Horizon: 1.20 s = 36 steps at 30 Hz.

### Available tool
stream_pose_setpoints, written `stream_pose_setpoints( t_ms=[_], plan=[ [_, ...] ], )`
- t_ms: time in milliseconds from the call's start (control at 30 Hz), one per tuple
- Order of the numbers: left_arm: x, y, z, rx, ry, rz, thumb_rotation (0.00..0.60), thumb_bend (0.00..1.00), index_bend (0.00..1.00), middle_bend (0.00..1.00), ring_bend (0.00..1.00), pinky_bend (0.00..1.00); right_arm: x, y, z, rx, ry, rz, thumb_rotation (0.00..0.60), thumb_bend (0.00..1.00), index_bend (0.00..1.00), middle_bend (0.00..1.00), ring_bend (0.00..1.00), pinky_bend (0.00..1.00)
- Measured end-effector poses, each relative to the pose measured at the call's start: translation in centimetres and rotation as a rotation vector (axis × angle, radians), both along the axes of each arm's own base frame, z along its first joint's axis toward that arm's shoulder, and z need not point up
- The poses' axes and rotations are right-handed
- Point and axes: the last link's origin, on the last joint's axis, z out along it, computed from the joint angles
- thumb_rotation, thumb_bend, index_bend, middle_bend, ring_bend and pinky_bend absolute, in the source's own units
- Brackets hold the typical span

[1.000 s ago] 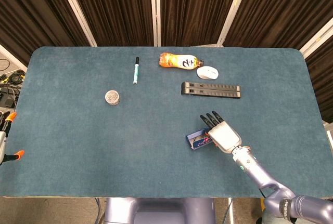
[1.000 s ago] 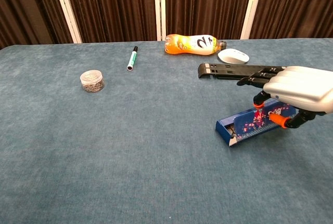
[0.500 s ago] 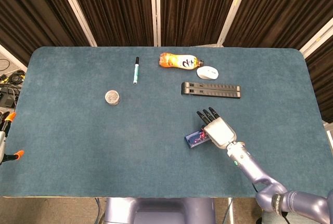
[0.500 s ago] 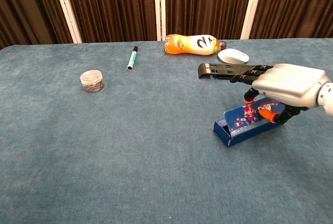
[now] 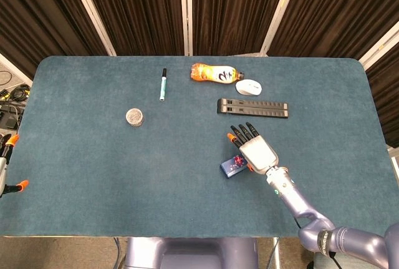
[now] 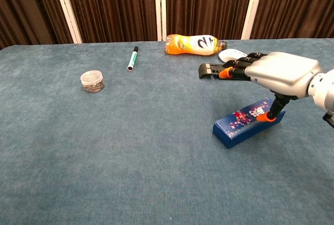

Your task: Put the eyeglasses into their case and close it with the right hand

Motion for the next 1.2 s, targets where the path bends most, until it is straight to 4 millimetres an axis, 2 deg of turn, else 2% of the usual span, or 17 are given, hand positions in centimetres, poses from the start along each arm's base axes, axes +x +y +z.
stream_pose_setpoints(
  t_ms=[167, 300, 433, 667, 800, 967, 1133, 1200],
  plan=[
    [0.0, 0.0, -0.1, -0.003, 0.002, 0.001, 0.600, 0.00, 0.00, 0.00, 0.00, 0.00, 0.8, 0.4, 1.4, 0.023, -0.040, 0.004, 0.600, 0.09, 0.10, 0.00, 0.00, 0.00],
    [0.1, 0.0, -0.1, -0.002, 0.001, 0.000, 0.600, 0.00, 0.00, 0.00, 0.00, 0.00, 0.6, 0.6, 2.4, 0.065, -0.015, -0.004, 0.600, 0.09, 0.04, 0.00, 0.00, 0.00],
    [0.2, -0.1, -0.1, -0.002, 0.003, -0.005, 0.600, 0.00, 0.00, 0.00, 0.00, 0.00, -0.1, 0.8, 2.0, 0.155, 0.041, -0.034, 0.600, 0.09, 0.00, 0.00, 0.00, 0.00],
    [0.1, 0.0, -0.1, -0.003, 0.004, -0.001, 0.600, 0.00, 0.00, 0.00, 0.00, 0.00, -1.3, 0.0, 0.7, 0.244, 0.090, -0.058, 0.600, 0.09, 0.01, 0.00, 0.00, 0.00],
    [0.0, 0.1, -0.1, -0.003, 0.005, 0.003, 0.600, 0.00, 0.00, 0.00, 0.00, 0.00, -1.4, -0.4, -0.2, 0.250, 0.102, -0.040, 0.600, 0.11, 0.06, 0.02, 0.00, 0.00],
    [-0.1, 0.1, -0.1, -0.003, 0.004, 0.007, 0.600, 0.00, 0.00, 0.00, 0.00, 0.00, -1.7, -0.7, -1.0, 0.263, 0.124, -0.042, 0.600, 0.16, 0.18, 0.14, 0.00, 0.00],
    [-0.2, 0.2, -0.1, -0.005, 0.005, 0.009, 0.600, 0.00, 0.00, 0.00, 0.00, 0.00, -1.9, -1.0, -1.3, 0.252, 0.120, -0.049, 0.600, 0.22, 0.37, 0.29, 0.09, 0.00],
    [-0.2, 0.2, -0.2, -0.006, 0.006, 0.009, 0.600, 0.00, 0.00, 0.00, 0.00, 0.00, -2.1, -1.0, -1.3, 0.248, 0.117, -0.054, 0.600, 0.24, 0.39, 0.31, 0.11, 0.00]
  ],
)
